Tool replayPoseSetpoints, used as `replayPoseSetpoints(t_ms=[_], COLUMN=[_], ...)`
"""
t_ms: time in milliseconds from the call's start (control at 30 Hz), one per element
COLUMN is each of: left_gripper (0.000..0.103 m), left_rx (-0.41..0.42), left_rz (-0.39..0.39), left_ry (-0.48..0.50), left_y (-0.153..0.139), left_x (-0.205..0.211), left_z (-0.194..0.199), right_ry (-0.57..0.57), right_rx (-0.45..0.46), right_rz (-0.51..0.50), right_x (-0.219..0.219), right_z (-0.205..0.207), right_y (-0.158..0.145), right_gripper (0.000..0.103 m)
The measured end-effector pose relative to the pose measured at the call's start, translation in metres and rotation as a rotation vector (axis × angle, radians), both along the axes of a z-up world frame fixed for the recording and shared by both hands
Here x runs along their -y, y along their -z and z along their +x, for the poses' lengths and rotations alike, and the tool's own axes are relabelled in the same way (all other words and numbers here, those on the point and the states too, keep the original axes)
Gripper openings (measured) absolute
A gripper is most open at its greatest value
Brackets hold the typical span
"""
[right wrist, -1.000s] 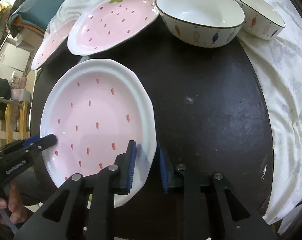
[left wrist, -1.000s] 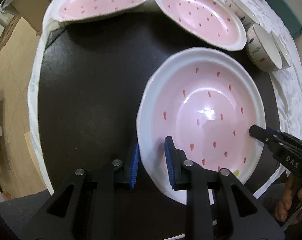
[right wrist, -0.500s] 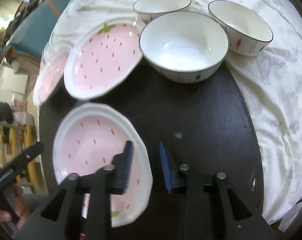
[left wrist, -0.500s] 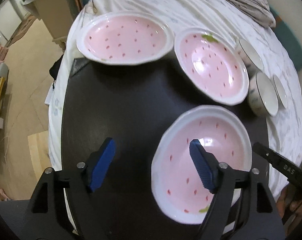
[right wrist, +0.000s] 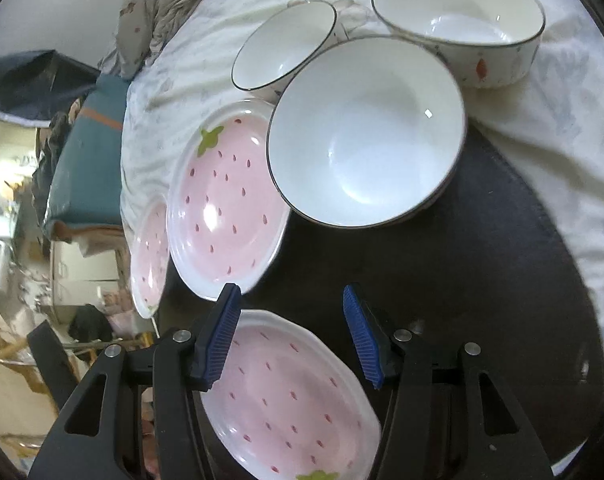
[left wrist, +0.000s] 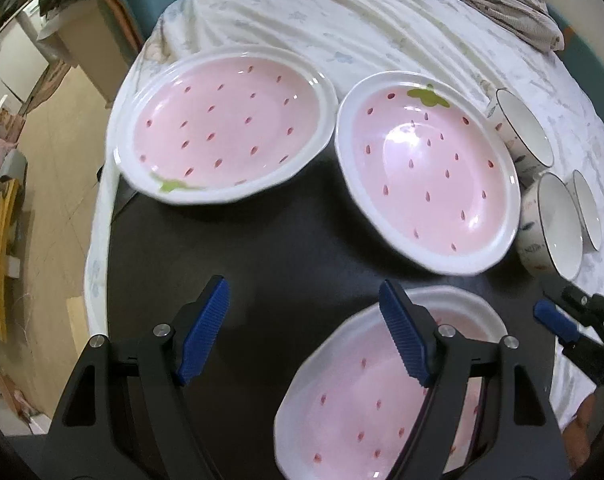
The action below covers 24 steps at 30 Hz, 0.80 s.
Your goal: Organize plates and bowls
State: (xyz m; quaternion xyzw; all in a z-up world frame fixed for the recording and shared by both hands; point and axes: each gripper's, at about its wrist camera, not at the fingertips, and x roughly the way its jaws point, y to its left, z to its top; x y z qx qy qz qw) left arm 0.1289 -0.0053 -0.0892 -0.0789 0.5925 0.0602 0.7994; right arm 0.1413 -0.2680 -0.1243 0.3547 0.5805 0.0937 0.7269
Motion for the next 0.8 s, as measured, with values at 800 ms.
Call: replayPoseSetpoints(t_ms=[800], left_gripper=[0.049], left_rx=[-0.056], left_rz=[-0.161], left_ry=[-0.020], left_y=[0.037], left_x=[-0.002], left_z=[0.061], right_ry=[-0.004], right_rx=[0.015], right_rz=[-0.015], right_x=[-0.026], right_z=[0.038], right_y=[0.035], right_gripper=[0.039])
